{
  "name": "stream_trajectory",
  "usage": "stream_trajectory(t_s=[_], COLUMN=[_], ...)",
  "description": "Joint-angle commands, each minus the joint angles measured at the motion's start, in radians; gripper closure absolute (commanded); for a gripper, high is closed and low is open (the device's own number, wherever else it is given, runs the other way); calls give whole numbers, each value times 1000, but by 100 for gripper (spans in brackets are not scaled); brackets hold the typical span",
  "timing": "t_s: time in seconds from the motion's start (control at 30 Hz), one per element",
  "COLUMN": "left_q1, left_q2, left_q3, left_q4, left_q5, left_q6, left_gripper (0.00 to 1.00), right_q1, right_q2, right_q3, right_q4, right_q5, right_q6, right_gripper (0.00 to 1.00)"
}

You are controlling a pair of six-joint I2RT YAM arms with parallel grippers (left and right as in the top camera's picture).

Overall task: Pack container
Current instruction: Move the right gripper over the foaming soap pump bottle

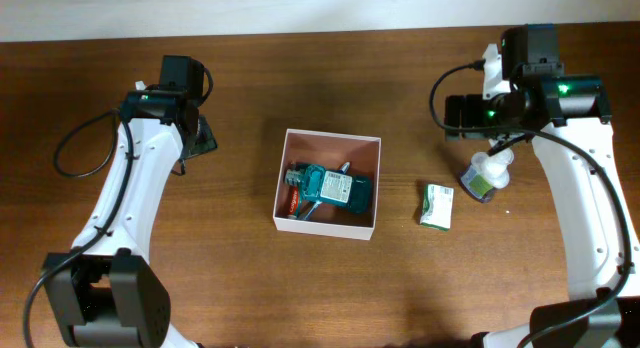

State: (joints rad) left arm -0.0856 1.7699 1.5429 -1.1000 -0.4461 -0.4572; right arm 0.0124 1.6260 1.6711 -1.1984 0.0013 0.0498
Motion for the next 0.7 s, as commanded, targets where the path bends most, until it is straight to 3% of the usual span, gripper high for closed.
stream_trajectory(t_s=[0.0, 0.67], left_q1=[2, 2], left_q2=[-15, -15], left_q3=[5, 5], left_q4=[-1, -1], left_q5=[-14, -14], left_q6=[2, 2], left_gripper=[1, 1], right_q1=[-6, -76], right_q2=[-16, 6], right_q3=[16, -52], right_q4=[-18, -55], right_q5=[101, 223], right_q6=[55, 125], right_gripper=[1, 1])
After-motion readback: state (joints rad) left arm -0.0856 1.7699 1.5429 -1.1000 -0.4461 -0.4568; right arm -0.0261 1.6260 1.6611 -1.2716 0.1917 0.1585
